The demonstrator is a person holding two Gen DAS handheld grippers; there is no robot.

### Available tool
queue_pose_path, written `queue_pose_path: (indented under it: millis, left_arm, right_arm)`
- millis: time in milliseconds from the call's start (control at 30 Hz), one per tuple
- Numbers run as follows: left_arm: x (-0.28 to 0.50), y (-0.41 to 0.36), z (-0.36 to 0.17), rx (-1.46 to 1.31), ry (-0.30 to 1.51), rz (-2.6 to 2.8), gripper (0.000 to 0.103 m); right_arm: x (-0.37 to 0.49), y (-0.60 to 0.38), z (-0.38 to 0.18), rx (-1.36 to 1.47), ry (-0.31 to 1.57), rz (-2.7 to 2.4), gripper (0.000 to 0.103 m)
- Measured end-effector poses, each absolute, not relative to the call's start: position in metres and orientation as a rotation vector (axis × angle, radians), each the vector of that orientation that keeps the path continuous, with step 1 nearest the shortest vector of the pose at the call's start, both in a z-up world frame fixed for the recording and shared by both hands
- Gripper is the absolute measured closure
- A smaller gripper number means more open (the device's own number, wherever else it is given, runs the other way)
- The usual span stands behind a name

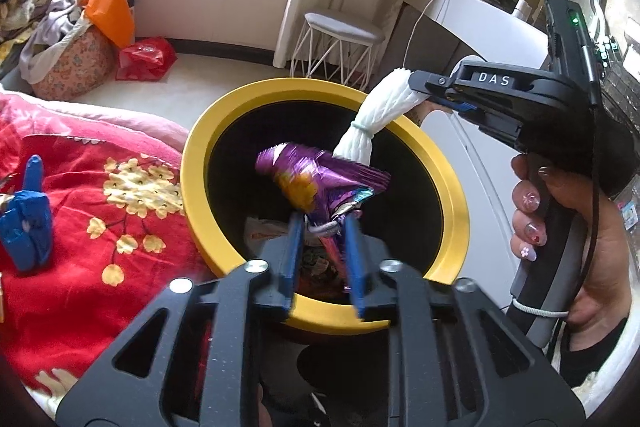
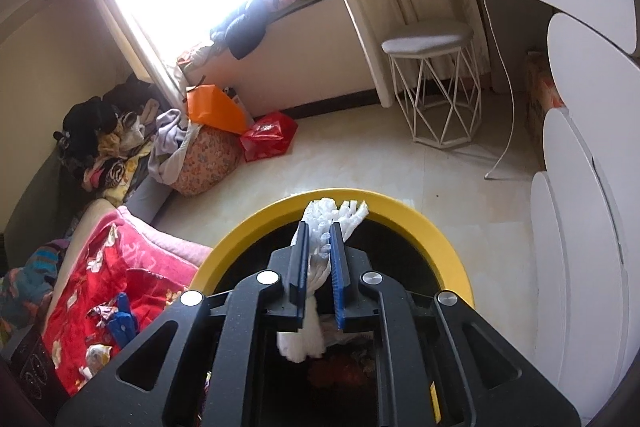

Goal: Collect trash
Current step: 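Open both tools to drop the wrapper and mesh sleeve into the bin, then move both open tools back to the trash on the bedspread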

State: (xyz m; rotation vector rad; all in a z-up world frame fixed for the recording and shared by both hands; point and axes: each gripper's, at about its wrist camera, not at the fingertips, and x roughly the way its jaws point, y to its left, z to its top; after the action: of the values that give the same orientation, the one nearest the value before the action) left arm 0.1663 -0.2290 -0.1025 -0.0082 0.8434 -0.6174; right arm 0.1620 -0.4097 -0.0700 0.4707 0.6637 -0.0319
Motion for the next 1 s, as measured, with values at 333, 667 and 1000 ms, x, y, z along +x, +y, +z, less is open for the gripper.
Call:
queue_pose_path:
  millis: [333,667,1000]
  left_arm:
    - [0.154,-0.208,-0.083,-0.036,0.777,-0.593,0.026]
    - [0.142,-0.185,-0.066,-0.034,0.707,-0.526,0.011]
    - [0.14,-0.156,-0.054,-0.071,0.672,-0.472,0.011]
  right_arm:
    - [0.158,-0.398,-0.065,0.426,0.64,-0.05,0.06]
    - [0.153,-0.38,-0.05,0.355,0.582,-0.022,0.051]
    - [0.147,-0.359,-0.036,0.304,0.529,0.018,0.042]
